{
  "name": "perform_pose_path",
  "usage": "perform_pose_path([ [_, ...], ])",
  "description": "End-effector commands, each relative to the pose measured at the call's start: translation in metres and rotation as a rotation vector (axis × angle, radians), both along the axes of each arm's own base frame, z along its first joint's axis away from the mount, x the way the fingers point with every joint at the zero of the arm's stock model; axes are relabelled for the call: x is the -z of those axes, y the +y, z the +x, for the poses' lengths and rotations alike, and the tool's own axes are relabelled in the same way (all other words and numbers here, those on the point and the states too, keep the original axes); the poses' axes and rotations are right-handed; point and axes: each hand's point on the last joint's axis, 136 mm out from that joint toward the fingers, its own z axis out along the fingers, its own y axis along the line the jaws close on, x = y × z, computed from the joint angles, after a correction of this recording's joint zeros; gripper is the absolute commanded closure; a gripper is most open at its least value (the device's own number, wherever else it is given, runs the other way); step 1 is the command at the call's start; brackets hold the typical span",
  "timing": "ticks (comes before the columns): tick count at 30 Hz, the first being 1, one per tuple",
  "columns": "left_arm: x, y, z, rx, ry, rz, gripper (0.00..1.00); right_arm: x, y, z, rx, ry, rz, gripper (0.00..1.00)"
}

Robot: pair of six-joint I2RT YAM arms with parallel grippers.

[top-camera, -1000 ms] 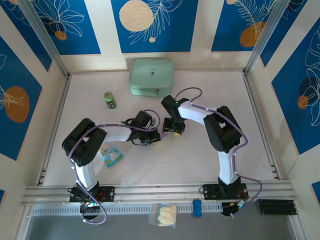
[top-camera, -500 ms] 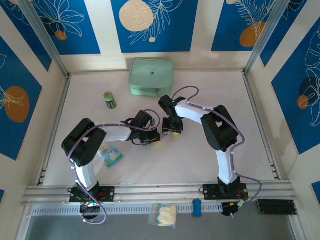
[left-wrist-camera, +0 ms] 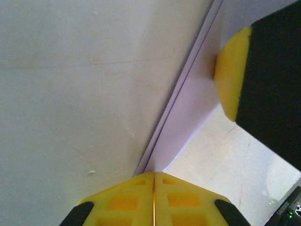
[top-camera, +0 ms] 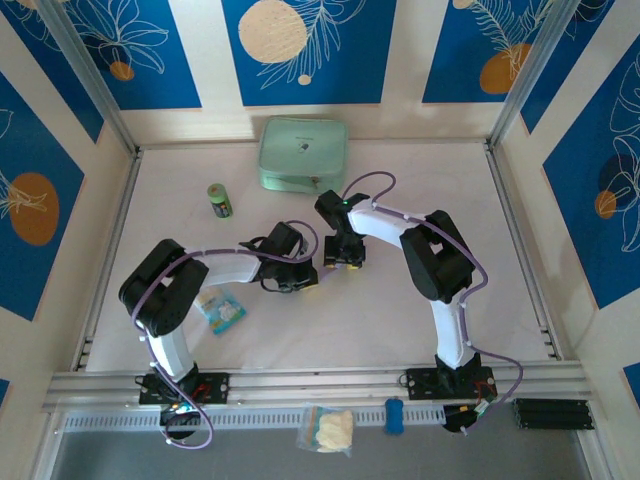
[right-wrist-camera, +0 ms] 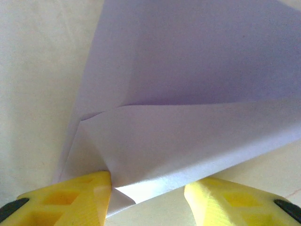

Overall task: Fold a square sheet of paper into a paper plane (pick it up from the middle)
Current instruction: Fold the wing for the fifth time at the center of the table.

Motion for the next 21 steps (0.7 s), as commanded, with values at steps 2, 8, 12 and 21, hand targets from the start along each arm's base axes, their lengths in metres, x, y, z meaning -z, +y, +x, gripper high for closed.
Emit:
perform_pose_path([
  [2,0.025,0.018,-0.021,0.010,0.086,0.099,0.91,0.104,-0.051,-0.038,-0.029,0.162,-0.237,0.51],
  [8,0.016,0.014,-0.019,0.011,0.075,0.081,0.91,0.104,-0.052,-0.039,-0.026,0.165,-0.238,0.51],
  [12,0.010,0.019,-0.020,0.017,0.064,0.097,0.91,0.104,-0.052,-0.039,-0.025,0.166,-0.237,0.51],
  [21,0.040,0.035,-0.044,0.028,0.148,0.147,0.91,0.107,-0.054,-0.040,-0.025,0.174,-0.242,0.51],
])
